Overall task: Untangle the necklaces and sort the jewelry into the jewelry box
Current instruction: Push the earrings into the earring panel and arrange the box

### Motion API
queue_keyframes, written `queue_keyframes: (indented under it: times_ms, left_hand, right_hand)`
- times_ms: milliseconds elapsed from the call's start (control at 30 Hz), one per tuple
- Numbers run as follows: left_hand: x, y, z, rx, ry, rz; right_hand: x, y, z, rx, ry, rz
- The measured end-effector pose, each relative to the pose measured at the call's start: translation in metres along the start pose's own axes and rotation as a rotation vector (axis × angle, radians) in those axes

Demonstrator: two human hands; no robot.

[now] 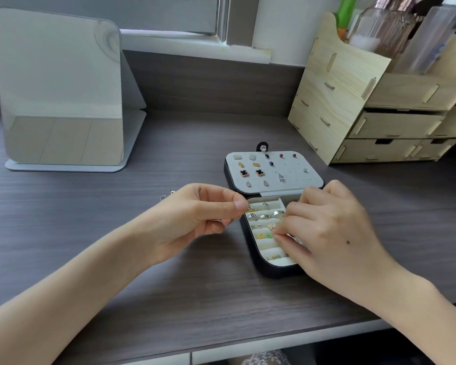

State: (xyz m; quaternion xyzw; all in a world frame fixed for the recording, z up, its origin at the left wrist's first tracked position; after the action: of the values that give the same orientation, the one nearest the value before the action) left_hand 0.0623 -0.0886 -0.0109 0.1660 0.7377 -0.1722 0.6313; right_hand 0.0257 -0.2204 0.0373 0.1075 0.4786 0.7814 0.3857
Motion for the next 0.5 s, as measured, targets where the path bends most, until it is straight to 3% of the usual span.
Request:
queue_keyframes:
  times_ms: [133,300,500]
  left_hand:
    - [-0.001,0.001,-0.002,-0.09,-0.001,0.058]
    - [-0.011,0.0,-0.007,-0.238,-0.086,0.065]
    - [-0.013,-0.011,-0.01,-0.154,-0.098,0.079]
  right_hand:
    - [0.0,0.0,-0.003,0.089,-0.013,0.065]
    - [-0.015,0.023,0.001,-0.024,-0.223,0.33]
    - [-0.013,0.019,0.023,0.074,-0.313,0.651]
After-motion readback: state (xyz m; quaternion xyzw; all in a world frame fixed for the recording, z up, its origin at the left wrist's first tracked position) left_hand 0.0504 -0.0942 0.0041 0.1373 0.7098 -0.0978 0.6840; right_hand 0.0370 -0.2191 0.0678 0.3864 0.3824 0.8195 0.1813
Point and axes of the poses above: each hand's wrist, its own z-axis towards the middle knuckle, its own y-axis out of the back of the hand, x = y × z, the point moved 7 cm from there along z, towards the middle knuckle, and after that the axes turned 7 degrees about z, right-handed, at the moved point
